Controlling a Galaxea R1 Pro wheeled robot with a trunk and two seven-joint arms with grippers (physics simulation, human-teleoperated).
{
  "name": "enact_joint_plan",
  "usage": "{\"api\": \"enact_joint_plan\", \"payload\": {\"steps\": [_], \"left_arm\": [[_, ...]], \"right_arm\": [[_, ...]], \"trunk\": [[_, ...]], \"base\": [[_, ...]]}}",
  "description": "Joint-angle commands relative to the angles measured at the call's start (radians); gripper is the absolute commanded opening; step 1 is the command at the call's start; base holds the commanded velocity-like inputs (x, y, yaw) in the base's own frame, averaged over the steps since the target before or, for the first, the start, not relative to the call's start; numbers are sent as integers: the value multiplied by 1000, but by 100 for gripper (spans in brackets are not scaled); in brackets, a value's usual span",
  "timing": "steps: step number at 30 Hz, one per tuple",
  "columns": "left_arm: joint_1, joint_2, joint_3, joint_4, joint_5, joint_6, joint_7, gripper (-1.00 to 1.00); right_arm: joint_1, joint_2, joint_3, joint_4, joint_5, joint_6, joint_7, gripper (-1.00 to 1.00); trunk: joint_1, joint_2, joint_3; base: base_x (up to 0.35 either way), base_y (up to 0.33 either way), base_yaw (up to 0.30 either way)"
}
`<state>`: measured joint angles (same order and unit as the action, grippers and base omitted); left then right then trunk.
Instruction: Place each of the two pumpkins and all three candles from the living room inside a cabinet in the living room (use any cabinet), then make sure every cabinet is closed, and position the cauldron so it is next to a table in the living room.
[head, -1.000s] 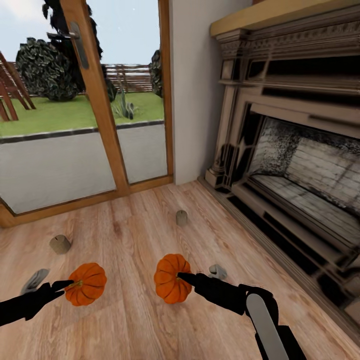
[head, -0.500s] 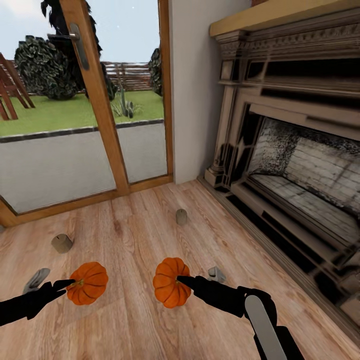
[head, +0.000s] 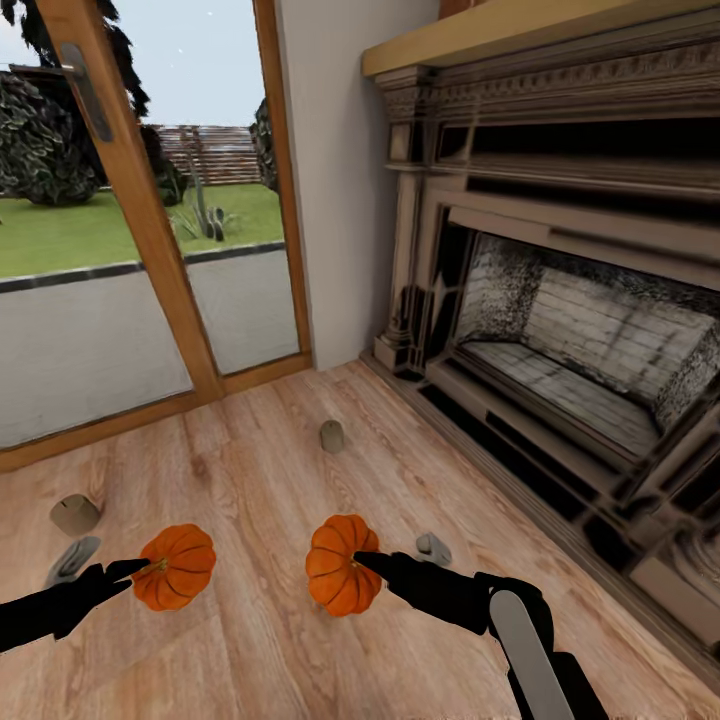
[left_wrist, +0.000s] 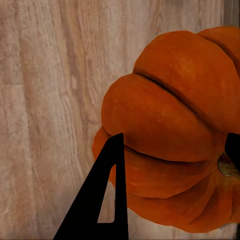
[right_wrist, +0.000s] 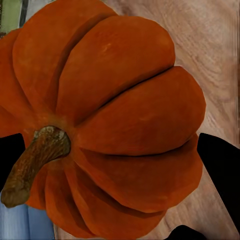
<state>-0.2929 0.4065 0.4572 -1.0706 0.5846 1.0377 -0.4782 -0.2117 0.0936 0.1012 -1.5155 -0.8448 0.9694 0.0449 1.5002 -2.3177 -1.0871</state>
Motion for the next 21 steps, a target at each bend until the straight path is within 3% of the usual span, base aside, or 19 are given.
{"api": "enact_joint_plan", "payload": {"steps": [1, 9, 16, 21], "left_arm": [[0, 0, 1, 0, 8, 2, -1, -100], [0, 3, 1, 0, 15, 3, -5, -100], [0, 6, 5, 0, 16, 4, -4, -100], [0, 6, 5, 0, 17, 4, -4, -100]], "right_arm": [[0, 0, 0, 0, -3, 0, 6, -100], [0, -1, -3, 0, -2, -1, 94, -100], [0, -2, -3, 1, -1, -1, 104, -100], [0, -1, -4, 9, -1, -2, 105, -100]], "trunk": [[0, 0, 0], [-23, 42, 22], [-50, 91, 47], [-69, 126, 65]], "base": [[0, 0, -280], [0, 0, -280], [-2, 0, -280], [-199, 0, -280]]}}
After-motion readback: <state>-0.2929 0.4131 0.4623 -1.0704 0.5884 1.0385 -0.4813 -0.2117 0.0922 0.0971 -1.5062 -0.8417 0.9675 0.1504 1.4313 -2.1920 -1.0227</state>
